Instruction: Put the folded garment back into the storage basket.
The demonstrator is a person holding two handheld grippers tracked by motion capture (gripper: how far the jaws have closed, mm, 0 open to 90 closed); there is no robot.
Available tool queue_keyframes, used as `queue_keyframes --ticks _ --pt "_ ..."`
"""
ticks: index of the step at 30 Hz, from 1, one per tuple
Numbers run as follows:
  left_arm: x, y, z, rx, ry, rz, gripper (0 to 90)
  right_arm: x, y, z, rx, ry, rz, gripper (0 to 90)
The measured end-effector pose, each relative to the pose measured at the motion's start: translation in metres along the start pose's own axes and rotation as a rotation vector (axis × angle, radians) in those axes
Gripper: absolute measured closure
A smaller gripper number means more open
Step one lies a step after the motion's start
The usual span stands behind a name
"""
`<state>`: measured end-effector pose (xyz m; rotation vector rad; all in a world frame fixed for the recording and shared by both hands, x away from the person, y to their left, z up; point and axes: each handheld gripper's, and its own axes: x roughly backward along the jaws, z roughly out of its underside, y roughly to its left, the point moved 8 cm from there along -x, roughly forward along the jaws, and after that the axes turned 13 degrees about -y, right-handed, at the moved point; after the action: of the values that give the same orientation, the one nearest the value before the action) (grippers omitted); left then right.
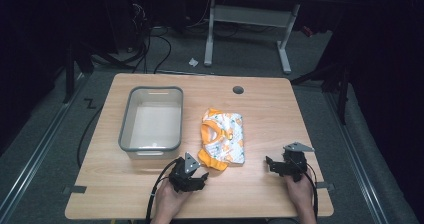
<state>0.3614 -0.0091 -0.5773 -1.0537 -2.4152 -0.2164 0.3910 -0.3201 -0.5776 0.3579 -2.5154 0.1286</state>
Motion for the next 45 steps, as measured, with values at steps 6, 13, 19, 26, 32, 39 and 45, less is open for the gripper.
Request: queue_keyframes --ticks 6,13,19,26,32,39,45 --pt "0.0 0.0002 0.0001 0.001 0.001 -0.002 33.2 0.0 0.0 0.0 0.0 0.0 0.0 14.7" --pt "0.0 0.0003 0.0001 0.002 0.001 -0.003 32.9 0.0 0.0 0.0 0.0 0.0 0.0 14.7" --pt "0.0 0.0006 0.0001 0.003 0.001 -0.005 32.8 0.0 0.0 0.0 0.0 0.0 0.0 14.7" --pt "0.0001 0.001 0.0001 0.005 0.002 -0.009 32.8 0.0 0.0 0.0 0.0 0.0 0.0 14.7" --pt "0.0 0.001 0.0001 0.007 0.002 -0.009 32.6 0.0 0.0 0.0 0.0 0.0 0.0 14.7" --pt "-0.0003 0.0011 -0.0001 0.012 0.002 -0.007 31.2 -0.0002 0.0 -0.0001 0.0 0.0 0.001 14.7" --pt "-0.0013 0.0007 -0.0013 0.024 -0.004 0.002 32.4 -0.0003 0.0001 -0.0003 -0.001 0.001 0.002 14.7"
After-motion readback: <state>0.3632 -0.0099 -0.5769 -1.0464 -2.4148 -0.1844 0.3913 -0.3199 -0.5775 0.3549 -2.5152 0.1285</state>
